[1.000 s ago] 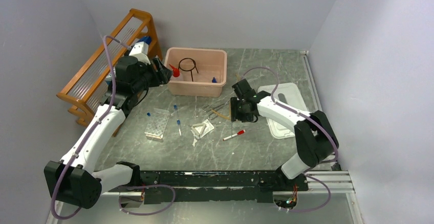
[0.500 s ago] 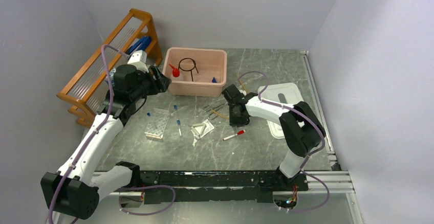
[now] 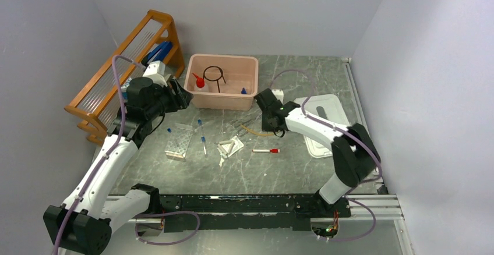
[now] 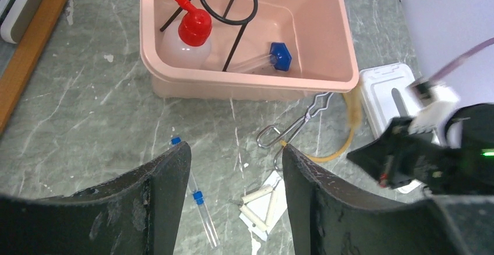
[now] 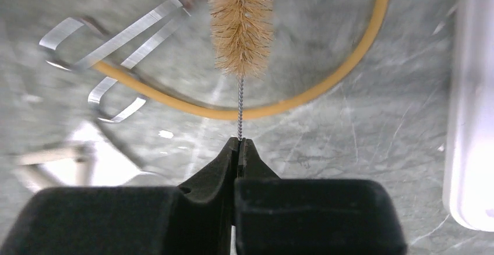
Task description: Organize the chemistry lab equipment
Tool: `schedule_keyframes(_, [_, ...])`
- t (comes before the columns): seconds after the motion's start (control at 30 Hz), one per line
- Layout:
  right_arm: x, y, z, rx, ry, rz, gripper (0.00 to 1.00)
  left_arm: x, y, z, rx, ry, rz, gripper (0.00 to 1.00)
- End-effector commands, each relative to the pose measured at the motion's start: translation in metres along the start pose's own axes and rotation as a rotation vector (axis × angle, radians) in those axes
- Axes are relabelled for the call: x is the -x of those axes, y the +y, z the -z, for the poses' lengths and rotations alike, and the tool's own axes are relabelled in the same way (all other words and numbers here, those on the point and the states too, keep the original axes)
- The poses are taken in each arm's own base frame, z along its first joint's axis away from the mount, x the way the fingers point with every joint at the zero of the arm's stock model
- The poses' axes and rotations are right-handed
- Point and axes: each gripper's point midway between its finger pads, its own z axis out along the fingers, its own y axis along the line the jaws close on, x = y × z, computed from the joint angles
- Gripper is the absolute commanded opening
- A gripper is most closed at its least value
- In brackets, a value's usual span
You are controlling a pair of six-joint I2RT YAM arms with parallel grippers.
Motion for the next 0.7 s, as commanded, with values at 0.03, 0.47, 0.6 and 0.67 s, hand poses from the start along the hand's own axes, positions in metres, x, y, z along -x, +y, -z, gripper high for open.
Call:
schedule_keyframes(0.03, [0.088,0.008,0.072,0.059,-0.305,-0.054,0.0,0.01,0.004,0.013,0.034,-0.024,-0.027,0.64])
schedule_keyframes(0.47, [0.197,0.107,0.171,0.535,-0.685,0.574,0.0,0.022,0.005,0.014,0.066,-0.065,0.017,0.64])
schedule_keyframes(0.6, [0.205,0.136,0.154,0.671,-0.642,0.745,0.0,0.028,0.01,0.01,0.11,-0.071,0.027,0.64])
schedule_keyframes(0.67, [0.208,0.144,0.149,0.732,-0.628,0.81,0.0,0.032,0.016,0.009,0.152,-0.077,0.043,0.64])
